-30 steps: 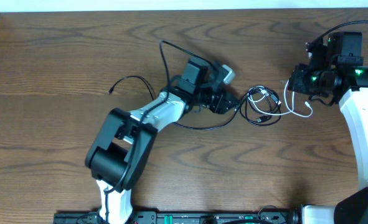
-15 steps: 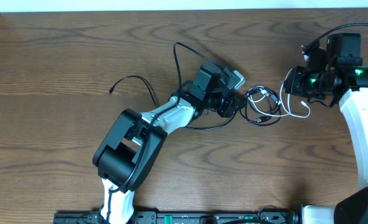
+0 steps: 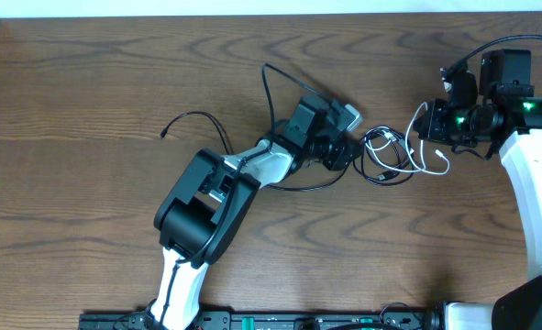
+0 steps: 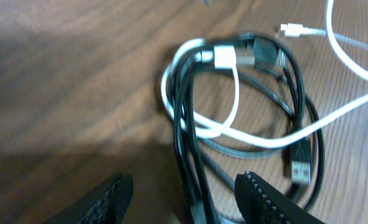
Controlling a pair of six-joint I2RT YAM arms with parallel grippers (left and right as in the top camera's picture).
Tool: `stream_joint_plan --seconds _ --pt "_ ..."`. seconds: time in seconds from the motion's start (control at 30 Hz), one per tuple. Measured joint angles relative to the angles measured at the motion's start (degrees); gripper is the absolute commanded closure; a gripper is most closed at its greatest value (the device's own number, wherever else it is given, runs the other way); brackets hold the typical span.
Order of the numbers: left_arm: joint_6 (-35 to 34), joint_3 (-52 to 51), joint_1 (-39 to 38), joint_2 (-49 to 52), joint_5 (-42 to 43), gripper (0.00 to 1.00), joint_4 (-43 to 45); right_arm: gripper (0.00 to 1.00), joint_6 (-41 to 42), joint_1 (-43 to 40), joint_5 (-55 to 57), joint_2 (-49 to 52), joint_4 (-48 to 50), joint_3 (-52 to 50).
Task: Untangle cables
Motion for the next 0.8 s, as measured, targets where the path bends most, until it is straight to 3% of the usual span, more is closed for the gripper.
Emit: stream_joint_plan --seconds 0.8 --pt "-2.54 5.77 -2.03 4.39 0.04 0.45 -0.07 0.99 -1.51 0.02 -1.46 -0.35 -1.73 0.00"
